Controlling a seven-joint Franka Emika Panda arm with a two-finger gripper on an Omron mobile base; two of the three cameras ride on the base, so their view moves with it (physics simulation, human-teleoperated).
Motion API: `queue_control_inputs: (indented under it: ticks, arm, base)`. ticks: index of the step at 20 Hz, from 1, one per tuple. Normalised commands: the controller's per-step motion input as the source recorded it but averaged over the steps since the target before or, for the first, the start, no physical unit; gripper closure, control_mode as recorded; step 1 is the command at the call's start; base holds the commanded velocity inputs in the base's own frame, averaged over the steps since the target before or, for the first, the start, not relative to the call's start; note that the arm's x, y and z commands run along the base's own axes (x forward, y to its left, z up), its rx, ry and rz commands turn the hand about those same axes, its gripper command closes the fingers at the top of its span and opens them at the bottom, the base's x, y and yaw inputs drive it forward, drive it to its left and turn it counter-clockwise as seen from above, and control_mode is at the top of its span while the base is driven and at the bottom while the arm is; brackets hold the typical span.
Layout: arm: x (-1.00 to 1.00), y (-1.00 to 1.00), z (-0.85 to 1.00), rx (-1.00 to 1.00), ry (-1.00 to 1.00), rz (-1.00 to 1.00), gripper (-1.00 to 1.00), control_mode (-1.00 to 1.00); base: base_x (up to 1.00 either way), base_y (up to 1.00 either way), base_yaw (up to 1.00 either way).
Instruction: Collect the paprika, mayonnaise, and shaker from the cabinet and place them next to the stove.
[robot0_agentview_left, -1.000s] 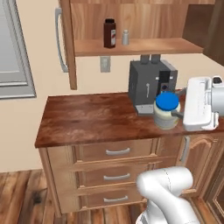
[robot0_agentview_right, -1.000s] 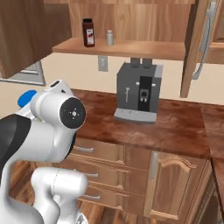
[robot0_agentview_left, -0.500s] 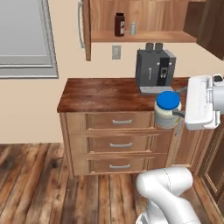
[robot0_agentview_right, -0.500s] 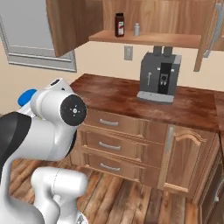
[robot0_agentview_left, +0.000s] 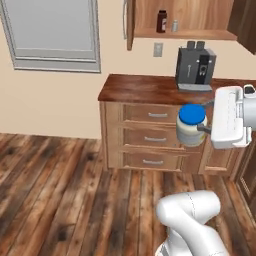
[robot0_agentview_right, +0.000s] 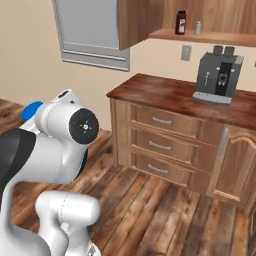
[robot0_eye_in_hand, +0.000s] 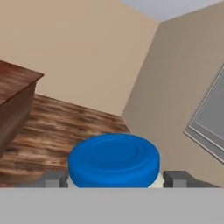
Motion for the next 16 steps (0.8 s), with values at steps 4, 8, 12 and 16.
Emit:
queue_control_inputs:
  ticks: [4, 8, 12, 16]
  arm:
    - [0.00, 0.00, 0.00, 0.00, 0.00, 0.00, 1.00, 1.00]
    - [0.00, 0.00, 0.00, 0.00, 0.00, 0.00, 1.00, 1.00]
    - [0.00, 0.00, 0.00, 0.00, 0.00, 0.00, 1.00, 1.00]
    - [0.00, 0.00, 0.00, 0.00, 0.00, 0.00, 1.00, 1.00]
  base:
    - [-0.94, 0.53, 0.31]
    - [-0.93, 0.48, 0.34]
    - [-0.91, 0.45, 0.35]
    - [-0.90, 0.48, 0.36]
